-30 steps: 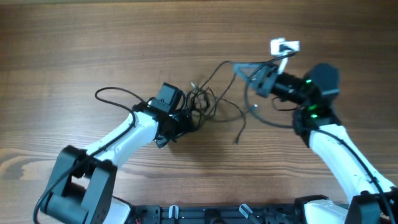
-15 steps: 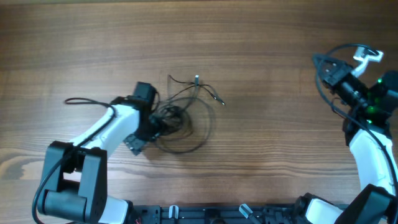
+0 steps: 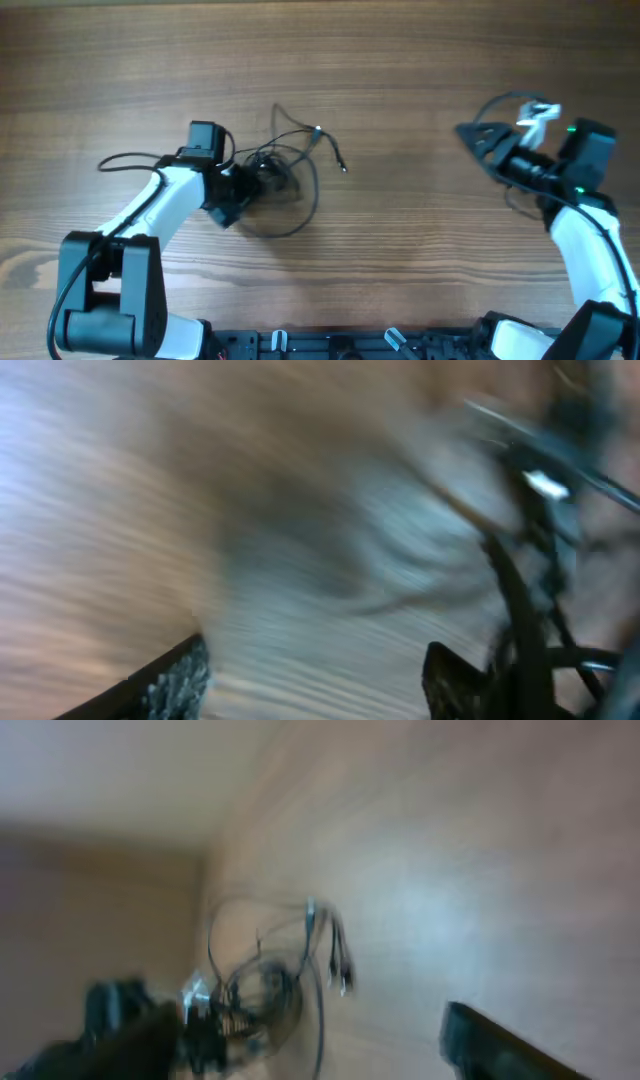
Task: Untangle cables
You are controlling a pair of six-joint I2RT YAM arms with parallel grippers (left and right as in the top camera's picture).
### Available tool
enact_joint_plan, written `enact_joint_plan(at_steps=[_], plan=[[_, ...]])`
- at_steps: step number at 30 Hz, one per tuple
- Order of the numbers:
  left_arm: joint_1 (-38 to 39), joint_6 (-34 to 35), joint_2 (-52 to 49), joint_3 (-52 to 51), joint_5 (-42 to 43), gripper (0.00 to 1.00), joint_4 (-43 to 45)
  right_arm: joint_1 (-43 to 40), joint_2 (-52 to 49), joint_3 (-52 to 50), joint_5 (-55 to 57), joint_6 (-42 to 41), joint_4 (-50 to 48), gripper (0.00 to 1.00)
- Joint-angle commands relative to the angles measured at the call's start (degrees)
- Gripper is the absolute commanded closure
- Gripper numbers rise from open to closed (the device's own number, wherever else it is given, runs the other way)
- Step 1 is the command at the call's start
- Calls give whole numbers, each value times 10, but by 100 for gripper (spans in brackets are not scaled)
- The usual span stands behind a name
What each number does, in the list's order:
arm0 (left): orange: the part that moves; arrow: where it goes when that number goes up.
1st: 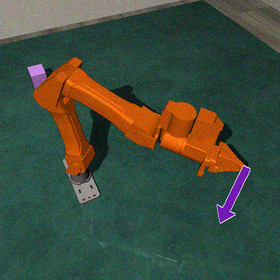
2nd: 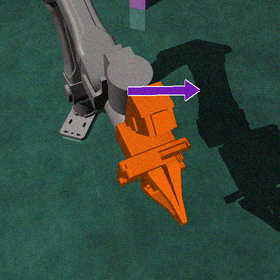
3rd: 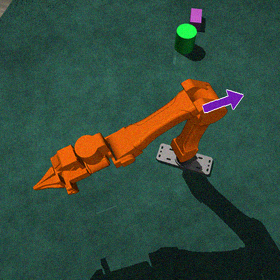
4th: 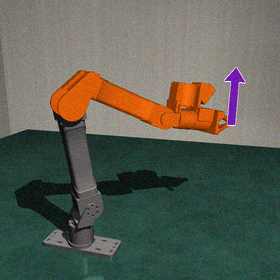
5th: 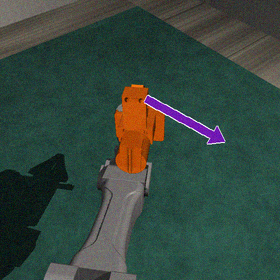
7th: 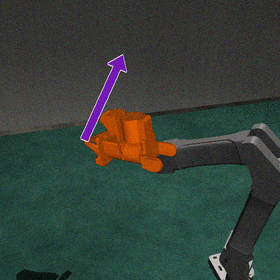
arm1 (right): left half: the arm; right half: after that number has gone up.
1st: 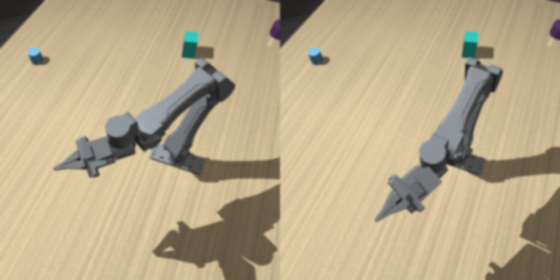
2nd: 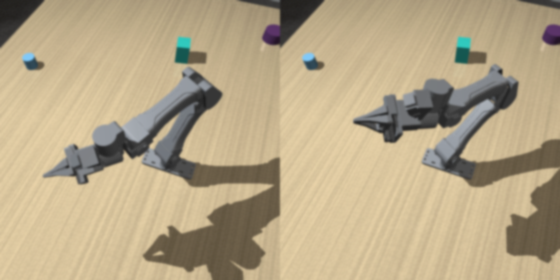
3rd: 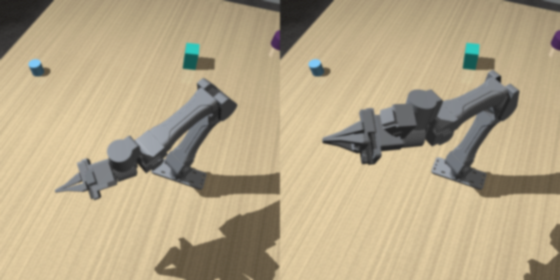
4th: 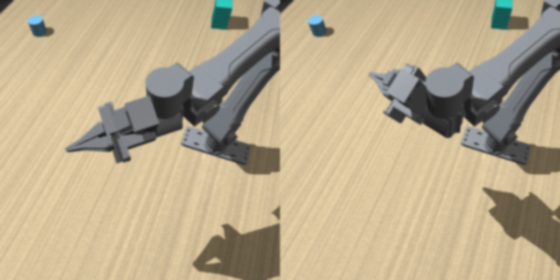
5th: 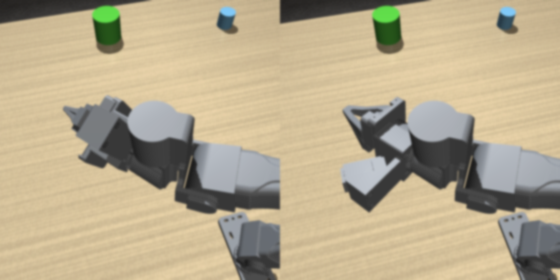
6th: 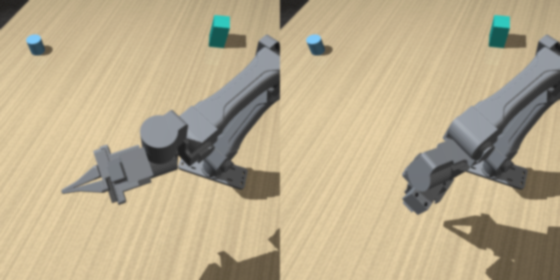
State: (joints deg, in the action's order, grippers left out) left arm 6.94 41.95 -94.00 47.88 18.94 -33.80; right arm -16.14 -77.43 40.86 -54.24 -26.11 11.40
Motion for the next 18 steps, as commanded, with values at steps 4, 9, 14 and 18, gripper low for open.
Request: enact_joint_plan(at_steps=[4, 9, 14, 18], plan=[[23, 2, 2, -4, 176, 30, 54, 159, -8, 3, 59, 76, 55, 12], [23, 5, 3, -4, 175, 28, 51, 270, -26, 3, 70, 196, 30, 5], [23, 5, 3, -4, 175, 26, 49, 359, -47, 3, 255, 331, -4, 3], [23, 5, 2, -4, 175, 23, 49, 398, -78, 3, 300, 367, -59, 2]])
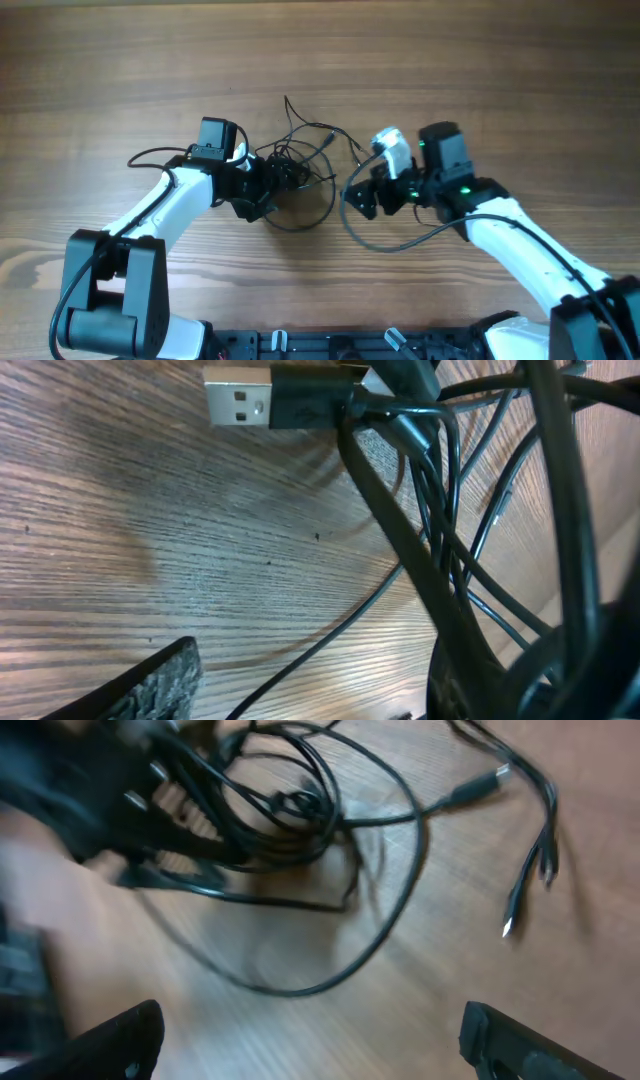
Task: Untangle cables
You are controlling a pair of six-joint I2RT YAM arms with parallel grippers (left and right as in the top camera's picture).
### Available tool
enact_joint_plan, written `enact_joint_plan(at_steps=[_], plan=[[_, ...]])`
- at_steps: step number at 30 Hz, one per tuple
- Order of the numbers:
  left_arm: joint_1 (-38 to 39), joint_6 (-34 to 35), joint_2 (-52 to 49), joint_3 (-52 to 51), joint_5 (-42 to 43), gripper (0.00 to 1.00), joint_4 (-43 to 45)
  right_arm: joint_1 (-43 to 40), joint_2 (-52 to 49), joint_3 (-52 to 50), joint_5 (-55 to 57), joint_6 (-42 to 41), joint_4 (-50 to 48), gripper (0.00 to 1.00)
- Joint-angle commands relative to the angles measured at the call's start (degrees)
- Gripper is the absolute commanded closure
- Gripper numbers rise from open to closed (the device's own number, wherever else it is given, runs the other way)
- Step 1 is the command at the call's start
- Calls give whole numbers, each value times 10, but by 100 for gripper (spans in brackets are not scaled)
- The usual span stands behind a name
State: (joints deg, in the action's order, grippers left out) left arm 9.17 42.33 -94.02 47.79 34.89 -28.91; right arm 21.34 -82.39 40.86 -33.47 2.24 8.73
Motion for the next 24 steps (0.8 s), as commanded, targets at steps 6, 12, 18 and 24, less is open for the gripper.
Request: enact_joint_plan(at_steps=[6, 12, 18, 24], plan=[[0, 1, 3, -3, 15, 23, 0, 54, -80, 3, 91, 128, -162, 5], [0, 1, 3, -3, 3, 20, 0, 80, -139, 3, 24, 145, -204, 45], [0, 1, 3, -3, -11, 7, 0, 86, -150, 4, 24, 83, -259, 96], [-50, -4, 32, 16, -8, 0, -9, 63, -74, 4, 33, -75, -304, 96]])
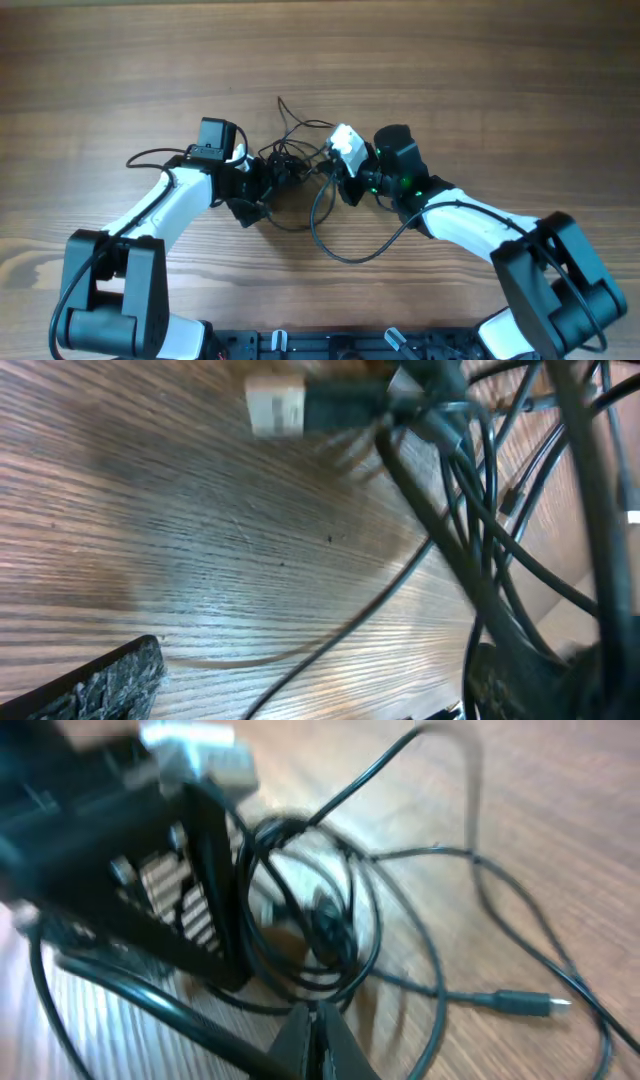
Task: Untangle cables
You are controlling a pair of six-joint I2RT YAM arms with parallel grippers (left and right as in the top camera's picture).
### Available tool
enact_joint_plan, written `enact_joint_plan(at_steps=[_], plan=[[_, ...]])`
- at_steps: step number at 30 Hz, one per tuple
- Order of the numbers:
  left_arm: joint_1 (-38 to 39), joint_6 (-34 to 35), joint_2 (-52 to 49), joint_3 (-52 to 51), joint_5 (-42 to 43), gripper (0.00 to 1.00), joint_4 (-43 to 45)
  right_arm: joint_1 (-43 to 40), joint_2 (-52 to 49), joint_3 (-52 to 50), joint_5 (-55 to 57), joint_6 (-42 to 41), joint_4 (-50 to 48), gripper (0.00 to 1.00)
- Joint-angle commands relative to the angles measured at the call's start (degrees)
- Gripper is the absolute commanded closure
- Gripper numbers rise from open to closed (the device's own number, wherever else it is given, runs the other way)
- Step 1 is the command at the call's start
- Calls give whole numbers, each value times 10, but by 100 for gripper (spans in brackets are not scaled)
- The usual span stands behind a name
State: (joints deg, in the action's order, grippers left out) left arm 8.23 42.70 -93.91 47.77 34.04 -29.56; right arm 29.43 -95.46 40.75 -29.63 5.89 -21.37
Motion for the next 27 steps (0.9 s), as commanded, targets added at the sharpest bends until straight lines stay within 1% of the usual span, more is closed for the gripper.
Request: enact_joint_plan(at_steps=[1, 3, 4, 6, 8, 12, 14, 15, 17, 18, 21, 24, 25, 27], plan=[[-58, -7, 45, 24, 5, 0, -5, -24, 70, 5, 7, -133, 6, 96], [-97, -7, 94, 42, 28, 0, -4, -37, 96, 5, 46, -156, 34, 96], [-116, -2, 135, 45, 28, 0, -4, -45, 108, 5, 75, -171, 55, 96], [-127, -3, 177, 45, 24, 0, -4, -48, 115, 5, 84, -200, 65, 96], [-131, -2, 228, 45, 5, 0, 2, -47, 115, 5, 65, -229, 67, 96], [-128, 2, 287, 45, 2, 0, 47, -39, 115, 5, -6, -231, 101, 96], [-123, 2, 296, 45, 6, 0, 61, -35, 115, 5, -38, -230, 121, 96], [-118, 9, 297, 45, 11, 0, 66, -33, 115, 5, -76, -228, 128, 96], [-102, 41, 290, 45, 10, 0, 67, -24, 115, 5, -161, -226, 128, 96], [-92, 54, 284, 45, 10, 0, 67, -19, 115, 5, -183, -225, 128, 96], [-51, 110, 259, 45, -24, 0, 67, 1, 115, 5, -189, -225, 129, 96], [-20, 127, 231, 45, -54, 0, 67, 5, 115, 5, -147, -226, 134, 96], [-19, 136, 220, 45, -56, 0, 63, 4, 115, 5, -47, -260, 162, 96], [-27, 139, 216, 45, -53, 0, 56, -2, 115, 5, 48, -326, 201, 96]])
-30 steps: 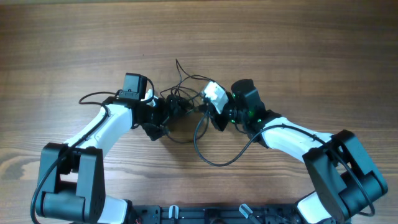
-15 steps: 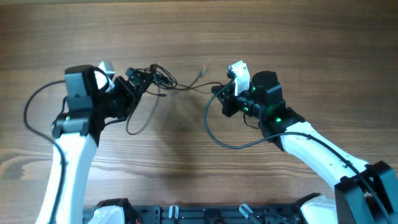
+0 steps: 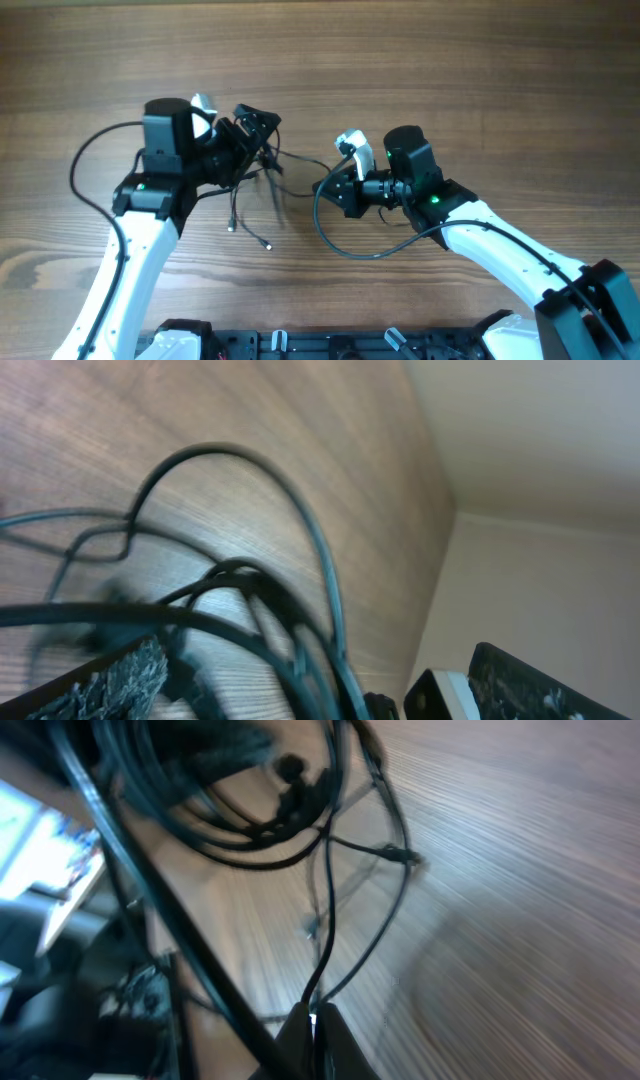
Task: Untangle cables
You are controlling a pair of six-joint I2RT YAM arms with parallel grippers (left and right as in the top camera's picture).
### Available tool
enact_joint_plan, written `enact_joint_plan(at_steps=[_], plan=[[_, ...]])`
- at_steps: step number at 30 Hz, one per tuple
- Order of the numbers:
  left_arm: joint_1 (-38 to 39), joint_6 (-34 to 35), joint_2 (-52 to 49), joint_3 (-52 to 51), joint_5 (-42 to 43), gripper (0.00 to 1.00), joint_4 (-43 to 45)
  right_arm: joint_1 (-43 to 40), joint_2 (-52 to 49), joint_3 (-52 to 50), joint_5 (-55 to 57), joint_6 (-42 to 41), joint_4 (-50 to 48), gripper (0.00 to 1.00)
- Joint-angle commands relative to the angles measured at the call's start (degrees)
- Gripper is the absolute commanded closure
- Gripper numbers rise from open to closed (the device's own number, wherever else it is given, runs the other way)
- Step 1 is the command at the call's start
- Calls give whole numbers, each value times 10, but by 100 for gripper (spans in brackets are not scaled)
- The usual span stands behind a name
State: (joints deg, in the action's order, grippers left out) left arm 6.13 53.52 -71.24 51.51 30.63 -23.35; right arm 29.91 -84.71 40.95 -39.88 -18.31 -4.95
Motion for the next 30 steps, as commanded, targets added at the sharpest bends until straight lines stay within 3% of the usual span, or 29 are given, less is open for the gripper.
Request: enact_joint_plan(at_steps=[1, 6, 8, 10, 12, 16, 20, 24, 27, 30], plan=[[-11, 20, -10, 8, -17, 0, -18, -12, 7, 3, 169, -91, 51, 96], [-24, -151, -23, 8, -64, 0, -188, -32, 7, 3, 172, -87, 85, 96], [-24, -193, -36, 8, -134, 0, -285, -32, 7, 3, 172, -86, 90, 96], [-24, -226, -50, 8, -134, 0, -334, -32, 7, 3, 171, -87, 91, 96], [-23, -314, -60, 8, -37, 0, -337, -32, 7, 3, 169, -87, 91, 96], [-17, -579, -65, 8, 234, 0, -342, -32, 7, 3, 167, -87, 96, 96], [19, -733, -65, 8, 352, 0, -343, -32, 7, 3, 168, -87, 127, 96], [20, -715, -65, 8, 353, 0, -287, -32, 7, 3, 167, -87, 151, 96], [10, -542, -65, 8, 308, 0, -191, -32, 7, 3, 164, -87, 155, 96], [12, -337, -65, 8, 164, 0, -132, -32, 7, 3, 156, -89, 153, 96]])
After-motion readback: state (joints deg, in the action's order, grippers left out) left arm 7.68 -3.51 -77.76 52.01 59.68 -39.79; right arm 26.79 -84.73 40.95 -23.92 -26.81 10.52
